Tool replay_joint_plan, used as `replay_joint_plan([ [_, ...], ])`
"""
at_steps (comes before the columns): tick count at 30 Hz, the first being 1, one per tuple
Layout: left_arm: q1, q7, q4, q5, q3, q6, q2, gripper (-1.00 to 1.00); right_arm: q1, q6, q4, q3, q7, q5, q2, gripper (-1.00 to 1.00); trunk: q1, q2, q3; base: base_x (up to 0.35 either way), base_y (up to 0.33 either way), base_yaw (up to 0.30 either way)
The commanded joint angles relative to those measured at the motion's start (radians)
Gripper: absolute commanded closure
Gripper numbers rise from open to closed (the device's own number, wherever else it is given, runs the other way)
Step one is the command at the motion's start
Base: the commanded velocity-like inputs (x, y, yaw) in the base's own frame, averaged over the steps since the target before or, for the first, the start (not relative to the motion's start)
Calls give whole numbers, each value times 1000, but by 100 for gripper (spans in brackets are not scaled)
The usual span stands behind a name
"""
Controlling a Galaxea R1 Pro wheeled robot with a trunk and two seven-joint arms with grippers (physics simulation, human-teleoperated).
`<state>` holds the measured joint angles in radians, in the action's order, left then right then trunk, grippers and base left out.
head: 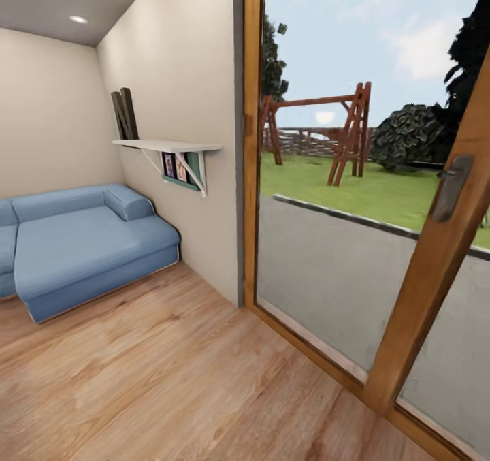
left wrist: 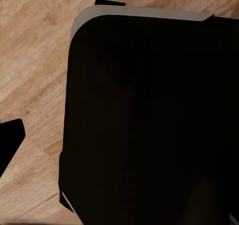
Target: Turn on the radio receiver that's on the table in the living room.
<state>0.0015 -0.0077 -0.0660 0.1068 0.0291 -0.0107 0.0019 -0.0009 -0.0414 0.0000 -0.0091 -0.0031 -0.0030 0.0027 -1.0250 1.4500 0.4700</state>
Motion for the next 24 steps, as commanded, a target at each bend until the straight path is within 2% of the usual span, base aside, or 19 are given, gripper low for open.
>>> replay_joint_plan([
  [1,0,0,0,0,0,0,0,-100,0,0,0,0,0,0,0,-100,0,0,0,0,0,272],
  [18,0,0,0,1,0,0,1,-100,0,0,0,0,0,-1,-1,-100,0,0,0,0,0,271],
  [24,0,0,0,1,0,0,1,-100,1,6,0,1,1,-4,-1,-100,0,0,0,0,0,120],
])
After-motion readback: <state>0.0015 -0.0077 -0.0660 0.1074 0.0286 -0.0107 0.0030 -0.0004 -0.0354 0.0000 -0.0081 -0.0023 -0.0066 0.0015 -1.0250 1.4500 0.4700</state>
